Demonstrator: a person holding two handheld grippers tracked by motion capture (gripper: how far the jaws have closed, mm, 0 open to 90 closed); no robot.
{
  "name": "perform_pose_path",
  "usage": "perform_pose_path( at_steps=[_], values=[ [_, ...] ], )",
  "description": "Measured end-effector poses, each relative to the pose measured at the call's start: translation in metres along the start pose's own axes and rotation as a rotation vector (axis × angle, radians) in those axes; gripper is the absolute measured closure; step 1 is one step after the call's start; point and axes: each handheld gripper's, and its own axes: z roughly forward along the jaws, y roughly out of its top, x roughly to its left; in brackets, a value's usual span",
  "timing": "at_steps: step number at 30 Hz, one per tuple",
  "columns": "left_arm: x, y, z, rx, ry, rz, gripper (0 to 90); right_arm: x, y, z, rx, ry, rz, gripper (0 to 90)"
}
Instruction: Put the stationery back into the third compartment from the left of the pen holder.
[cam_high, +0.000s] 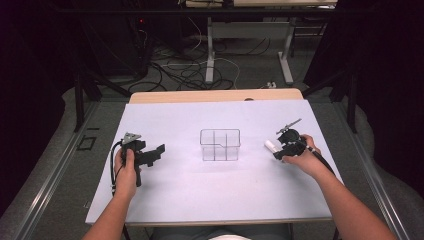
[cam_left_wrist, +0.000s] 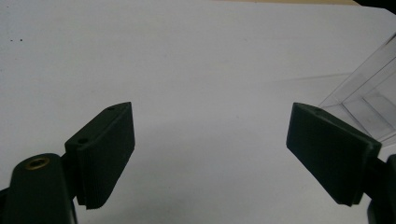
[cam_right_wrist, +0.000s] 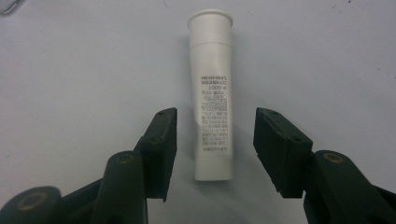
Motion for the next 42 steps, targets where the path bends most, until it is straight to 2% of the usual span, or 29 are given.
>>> perform_pose_path(
  at_steps=[3,6,8,22,29,30,31,37,40,41,42],
  values=[
    [0.0001,-0.0001,0.0001,-0.001,0.0,-0.004,15.3,0.0008,0.0,0.0017,0.015,0.01,0.032,51.8],
    [0.0003,-0.0003,0.0005,-0.001,0.001,-0.004,15.3,-0.0026,-0.0017,0.0038,0.02,0.013,0.019,53.7],
    [0.0002,-0.0004,0.0007,-0.001,0.0,-0.004,15.3,-0.0032,-0.0019,0.0055,0.031,0.024,0.044,55.1],
    [-0.0003,-0.0003,0.0005,0.0,0.001,0.0,15.3,-0.0062,-0.0033,0.0076,0.042,0.062,0.025,64.9],
    [-0.0002,-0.0004,0.0007,0.002,0.001,0.0,15.3,-0.007,-0.0035,0.0078,0.035,0.075,0.046,69.9],
    [-0.0002,-0.0004,0.0007,0.002,0.001,0.001,15.3,-0.0059,-0.0029,0.0061,0.059,0.06,0.066,70.2],
    [-0.0003,-0.0004,0.0007,0.002,0.0,0.0,15.3,-0.0077,-0.0039,0.009,0.024,0.067,0.052,70.3],
    [-0.0005,-0.0003,0.0006,0.0,0.0,-0.002,15.3,-0.0076,-0.0037,0.0085,0.027,0.077,0.053,70.4],
    [-0.0006,-0.0002,0.0006,-0.001,-0.001,-0.003,15.3,-0.0076,-0.0032,0.0079,0.037,0.065,0.048,70.5],
    [-0.0006,-0.0002,0.0006,-0.002,-0.001,-0.003,15.3,-0.0057,-0.0031,0.0076,0.043,0.06,0.074,70.6],
    [-0.0007,-0.0002,0.0007,-0.002,-0.002,-0.003,15.3,-0.0058,-0.0035,0.0088,0.023,0.06,0.064,70.6]
  ],
)
